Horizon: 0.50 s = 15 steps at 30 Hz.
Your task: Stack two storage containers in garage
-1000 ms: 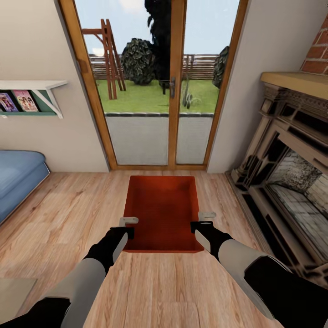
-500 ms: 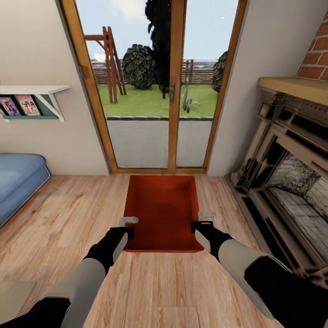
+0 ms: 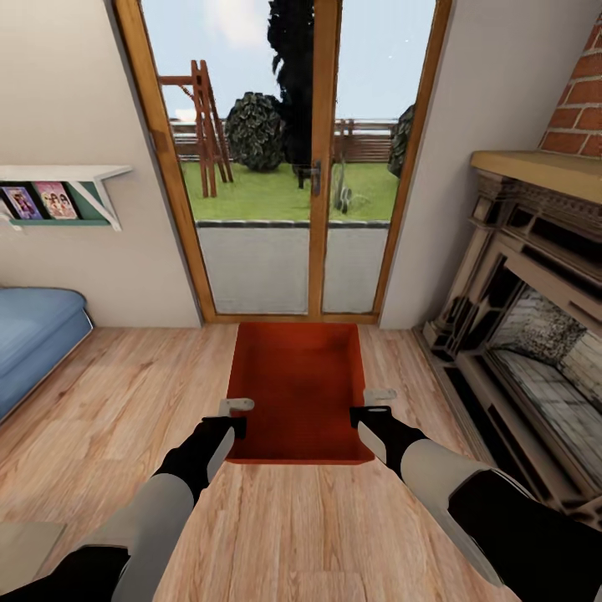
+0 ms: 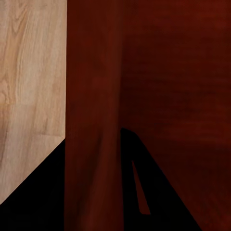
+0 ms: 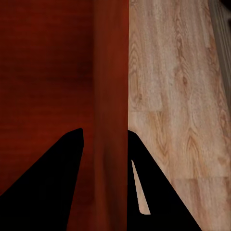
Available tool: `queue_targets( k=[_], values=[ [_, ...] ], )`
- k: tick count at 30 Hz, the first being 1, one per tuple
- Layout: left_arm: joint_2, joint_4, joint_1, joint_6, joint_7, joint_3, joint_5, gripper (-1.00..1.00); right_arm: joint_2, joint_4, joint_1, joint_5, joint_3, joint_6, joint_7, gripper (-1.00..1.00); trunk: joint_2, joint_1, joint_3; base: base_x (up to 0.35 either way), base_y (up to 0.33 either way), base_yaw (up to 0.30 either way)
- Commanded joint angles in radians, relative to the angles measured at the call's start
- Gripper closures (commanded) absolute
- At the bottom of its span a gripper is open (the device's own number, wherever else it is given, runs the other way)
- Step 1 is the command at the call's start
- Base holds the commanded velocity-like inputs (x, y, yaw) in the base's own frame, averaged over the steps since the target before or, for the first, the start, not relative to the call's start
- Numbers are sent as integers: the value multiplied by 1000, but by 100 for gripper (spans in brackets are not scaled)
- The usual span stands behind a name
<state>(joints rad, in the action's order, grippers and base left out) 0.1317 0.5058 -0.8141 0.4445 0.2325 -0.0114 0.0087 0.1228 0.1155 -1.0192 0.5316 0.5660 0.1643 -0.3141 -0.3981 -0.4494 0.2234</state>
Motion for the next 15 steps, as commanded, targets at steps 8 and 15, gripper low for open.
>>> queue_targets(
  k=[8, 15],
  values=[
    [1, -1, 0, 22, 7, -1, -3, 100, 0, 3, -1, -28, 74, -51, -85, 100, -2, -1, -11, 0, 0, 0],
    [1, -1, 0, 22, 7, -2, -3, 100, 0, 3, 0, -27, 74, -51, -85, 100, -2, -1, -22, 0, 0, 0]
  ],
)
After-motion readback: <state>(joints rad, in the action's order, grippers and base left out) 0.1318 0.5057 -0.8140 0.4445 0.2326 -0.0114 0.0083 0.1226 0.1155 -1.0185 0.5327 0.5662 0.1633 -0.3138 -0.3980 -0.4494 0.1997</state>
